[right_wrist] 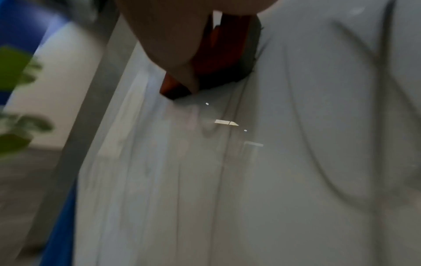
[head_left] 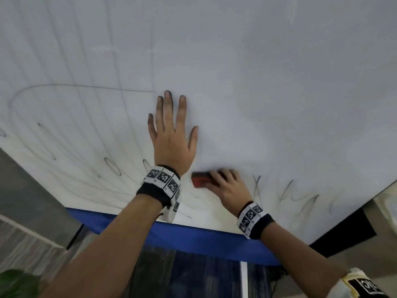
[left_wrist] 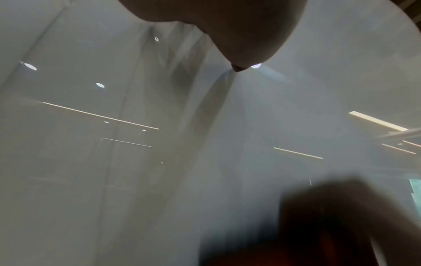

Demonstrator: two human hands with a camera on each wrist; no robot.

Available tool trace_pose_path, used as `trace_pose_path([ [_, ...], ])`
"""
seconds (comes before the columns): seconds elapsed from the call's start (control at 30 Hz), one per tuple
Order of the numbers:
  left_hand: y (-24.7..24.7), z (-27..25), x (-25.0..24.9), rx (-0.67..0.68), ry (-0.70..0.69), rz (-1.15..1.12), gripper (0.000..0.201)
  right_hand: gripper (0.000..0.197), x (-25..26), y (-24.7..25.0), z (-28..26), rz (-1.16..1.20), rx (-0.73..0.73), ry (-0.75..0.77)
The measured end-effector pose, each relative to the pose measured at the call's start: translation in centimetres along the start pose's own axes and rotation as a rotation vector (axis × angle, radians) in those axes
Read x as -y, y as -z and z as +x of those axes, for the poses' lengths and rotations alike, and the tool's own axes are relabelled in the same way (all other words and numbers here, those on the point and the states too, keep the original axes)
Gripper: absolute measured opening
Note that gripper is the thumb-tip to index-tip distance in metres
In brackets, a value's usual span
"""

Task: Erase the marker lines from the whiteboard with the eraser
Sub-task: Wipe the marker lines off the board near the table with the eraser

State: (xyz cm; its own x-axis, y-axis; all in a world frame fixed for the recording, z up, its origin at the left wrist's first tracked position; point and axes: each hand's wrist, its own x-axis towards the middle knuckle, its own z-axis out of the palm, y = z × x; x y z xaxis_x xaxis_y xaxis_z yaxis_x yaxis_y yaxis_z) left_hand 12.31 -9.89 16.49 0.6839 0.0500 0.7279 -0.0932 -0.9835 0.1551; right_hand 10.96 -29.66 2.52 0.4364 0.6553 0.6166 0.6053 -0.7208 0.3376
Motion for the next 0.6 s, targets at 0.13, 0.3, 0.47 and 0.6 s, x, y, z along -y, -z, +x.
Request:
trace_pose_path([
  [0.13,0.1,-0.2,0.5,0.006,-0.026,0.029,0.071,0.039,-2.0,0.6,-2.0,-0.038,0.179,0.157],
  [0.3,0.1,-0.4,0.1,0.015,0.008,0.022,0.073,0.029,-7.2,7.7,1.4,-0.011,-0.23,-0.366],
  [0.47,0.2,-0.6,-0.9,0.05,0.042,0.037,0.079,0.032,-3.0,2.0,-2.5,0.018,-0.181,-0.379],
  [0.6,0.6,-0.8,-0.4,0.09,0.007,0.097,0.082,0.053,0.1,-2.1,-8.2,-0.027,0.353,0.005],
])
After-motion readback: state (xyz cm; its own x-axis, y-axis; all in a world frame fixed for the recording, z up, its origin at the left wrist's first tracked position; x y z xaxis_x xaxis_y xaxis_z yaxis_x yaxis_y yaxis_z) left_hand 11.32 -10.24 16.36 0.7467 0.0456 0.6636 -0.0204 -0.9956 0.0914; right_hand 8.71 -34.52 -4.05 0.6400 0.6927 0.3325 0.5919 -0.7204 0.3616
